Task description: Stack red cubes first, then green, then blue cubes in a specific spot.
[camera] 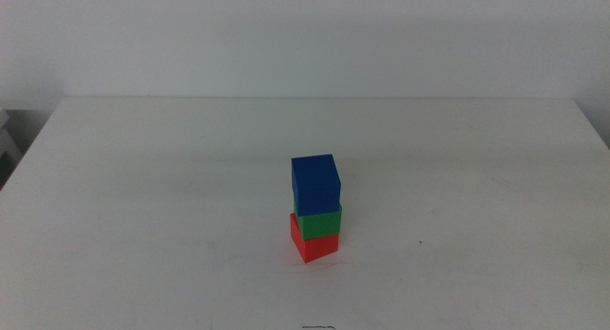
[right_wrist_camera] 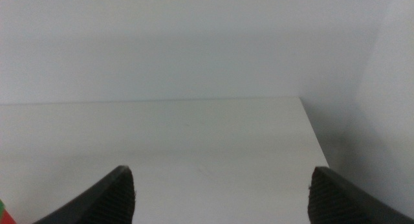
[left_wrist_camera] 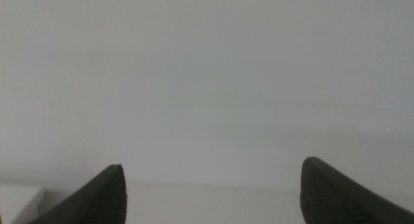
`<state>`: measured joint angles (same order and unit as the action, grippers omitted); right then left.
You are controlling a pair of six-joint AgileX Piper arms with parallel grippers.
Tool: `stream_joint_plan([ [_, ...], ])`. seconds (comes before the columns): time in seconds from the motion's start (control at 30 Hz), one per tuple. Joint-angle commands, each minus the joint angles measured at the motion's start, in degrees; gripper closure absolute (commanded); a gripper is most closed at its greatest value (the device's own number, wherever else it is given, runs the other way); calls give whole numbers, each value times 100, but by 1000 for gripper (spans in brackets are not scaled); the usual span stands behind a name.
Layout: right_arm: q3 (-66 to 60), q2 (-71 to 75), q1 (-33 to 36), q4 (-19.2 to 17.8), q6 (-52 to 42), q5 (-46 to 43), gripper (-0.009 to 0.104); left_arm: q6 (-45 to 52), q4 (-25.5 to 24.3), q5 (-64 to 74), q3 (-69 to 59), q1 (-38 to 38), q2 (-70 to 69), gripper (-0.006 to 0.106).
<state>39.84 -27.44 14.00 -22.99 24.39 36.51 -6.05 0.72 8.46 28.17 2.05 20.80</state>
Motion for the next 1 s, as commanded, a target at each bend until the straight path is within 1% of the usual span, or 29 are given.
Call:
stream_joint_plan([
  [0.0, -321, 418, -138, -209, -32, -464, 20, -49, 66, -654, -253, 12, -114, 11],
  [0.17, -1080, 1236, -160, -205, -32, -409, 20, -49, 66, -651, -1068, 12, -408, 11],
  [0.37, -1667, 1678, -160, -147, -32, -407, 20, -49, 66, -628, -1422, 12, -544, 11],
  [0.57, -1703, 1678, -160, 42, -32, -367, 20, -49, 66, -566, -1519, 12, -544, 11],
  [0.8, -1703, 1923, -206, -28, -26, -313, 20, -49, 66, -572, -1519, 12, -544, 11],
  [0.9, -1703, 2131, -312, 24, -32, -366, 20, -49, 66, -572, -1519, 12, -544, 11],
  [0.97, -1709, 2180, -419, -91, -32, -444, 20, -49, 66, -572, -1519, 12, -544, 11],
])
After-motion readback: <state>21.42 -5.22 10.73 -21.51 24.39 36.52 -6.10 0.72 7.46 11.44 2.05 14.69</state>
